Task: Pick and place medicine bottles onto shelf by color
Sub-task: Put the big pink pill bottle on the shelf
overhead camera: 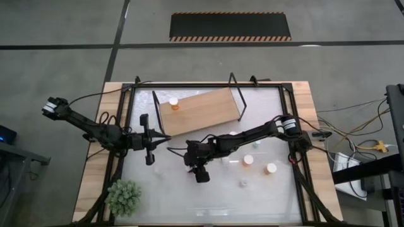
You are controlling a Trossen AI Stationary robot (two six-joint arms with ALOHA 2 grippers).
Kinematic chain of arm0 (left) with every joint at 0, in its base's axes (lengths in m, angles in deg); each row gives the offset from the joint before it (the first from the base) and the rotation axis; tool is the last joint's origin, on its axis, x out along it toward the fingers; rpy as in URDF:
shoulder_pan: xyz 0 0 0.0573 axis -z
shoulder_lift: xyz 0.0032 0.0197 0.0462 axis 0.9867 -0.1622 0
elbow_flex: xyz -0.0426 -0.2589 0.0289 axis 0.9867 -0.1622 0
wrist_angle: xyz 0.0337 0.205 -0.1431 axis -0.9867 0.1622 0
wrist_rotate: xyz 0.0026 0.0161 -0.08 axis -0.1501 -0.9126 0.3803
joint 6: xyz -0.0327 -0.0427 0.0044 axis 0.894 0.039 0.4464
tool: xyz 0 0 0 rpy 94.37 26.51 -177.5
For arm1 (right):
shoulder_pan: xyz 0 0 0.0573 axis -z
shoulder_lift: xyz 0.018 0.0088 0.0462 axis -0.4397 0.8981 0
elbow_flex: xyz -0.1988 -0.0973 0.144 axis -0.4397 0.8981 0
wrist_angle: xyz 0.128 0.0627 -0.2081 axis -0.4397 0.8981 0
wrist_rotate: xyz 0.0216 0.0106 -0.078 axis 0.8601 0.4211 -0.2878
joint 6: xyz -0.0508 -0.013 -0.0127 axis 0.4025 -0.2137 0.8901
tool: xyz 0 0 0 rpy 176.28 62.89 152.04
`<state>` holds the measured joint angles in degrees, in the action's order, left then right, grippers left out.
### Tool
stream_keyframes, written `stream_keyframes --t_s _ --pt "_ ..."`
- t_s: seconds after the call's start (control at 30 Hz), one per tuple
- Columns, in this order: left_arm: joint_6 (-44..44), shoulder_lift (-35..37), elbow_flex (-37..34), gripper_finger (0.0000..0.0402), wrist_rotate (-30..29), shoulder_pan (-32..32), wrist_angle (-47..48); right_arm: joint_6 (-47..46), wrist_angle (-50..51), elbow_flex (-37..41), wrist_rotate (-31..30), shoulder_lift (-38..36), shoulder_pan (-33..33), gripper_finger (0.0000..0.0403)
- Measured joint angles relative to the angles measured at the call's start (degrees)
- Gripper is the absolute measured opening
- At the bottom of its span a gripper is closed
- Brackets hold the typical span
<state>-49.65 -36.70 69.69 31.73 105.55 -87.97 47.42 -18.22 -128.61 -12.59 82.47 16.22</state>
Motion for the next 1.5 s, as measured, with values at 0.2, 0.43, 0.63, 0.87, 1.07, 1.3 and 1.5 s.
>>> stream_keyframes --t_s 0.2,0.43,0.63,0.87,1.07,1.3,1.5 --pt "0.07 0.00 0.00 0.0013 0.01 0.04 -0.01 1.91 4.78 0.09 0.12 -5.26 1.96 0.0165" --pt "-0.42 0.06 0.12 0.0013 -0.02 -0.02 -2.65 2.96 11.10 0.09 -0.04 -13.15 8.39 0.0164" --pt "4.06 -0.39 0.33 0.0013 10.61 -0.02 -9.06 1.40 15.41 0.43 -1.94 -16.98 15.56 0.0165" --pt "12.77 -1.07 0.17 0.0013 31.20 -0.02 -20.06 -1.34 15.32 0.57 -3.23 -16.95 21.27 0.0165" --pt "19.21 -3.83 0.14 0.0013 37.89 -0.02 -25.86 -3.80 14.70 0.66 -3.21 -14.58 22.29 0.0166" --pt "19.56 -8.33 0.11 0.0013 38.14 -0.02 -30.73 -4.74 14.83 0.68 -6.04 -11.01 22.29 0.0166" --pt "19.76 -9.74 0.06 0.0013 38.16 0.00 -34.14 -4.93 13.94 0.68 -8.24 -10.65 23.12 0.0166"
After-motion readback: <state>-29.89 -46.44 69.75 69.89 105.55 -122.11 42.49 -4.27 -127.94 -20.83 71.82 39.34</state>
